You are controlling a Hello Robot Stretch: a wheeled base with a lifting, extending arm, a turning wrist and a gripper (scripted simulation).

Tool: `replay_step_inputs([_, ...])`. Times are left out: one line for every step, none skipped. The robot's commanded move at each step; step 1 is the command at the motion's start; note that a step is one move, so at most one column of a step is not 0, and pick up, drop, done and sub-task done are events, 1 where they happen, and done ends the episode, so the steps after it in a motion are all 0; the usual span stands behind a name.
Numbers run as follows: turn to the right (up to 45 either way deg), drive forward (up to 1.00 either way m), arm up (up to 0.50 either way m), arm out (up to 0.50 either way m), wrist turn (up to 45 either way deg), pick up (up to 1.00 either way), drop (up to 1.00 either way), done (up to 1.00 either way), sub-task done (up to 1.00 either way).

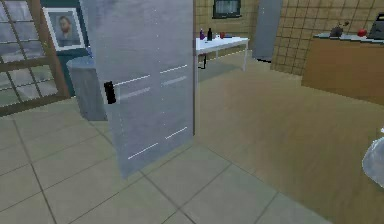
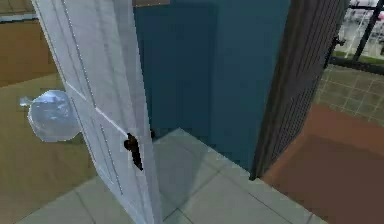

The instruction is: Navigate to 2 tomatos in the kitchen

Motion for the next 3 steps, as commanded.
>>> replay_step_inputs([0.0, 0.50, 0.00, 0.00, 0.0, 0.00, 0.00, 0.00, 0.00])
replay_step_inputs([39.0, 0.00, 0.00, 0.00, 0.0, 0.00, 0.00, 0.00, 0.00])
replay_step_inputs([0.0, 1.00, 0.00, 0.00, 0.0, 0.00, 0.00, 0.00, 0.00])
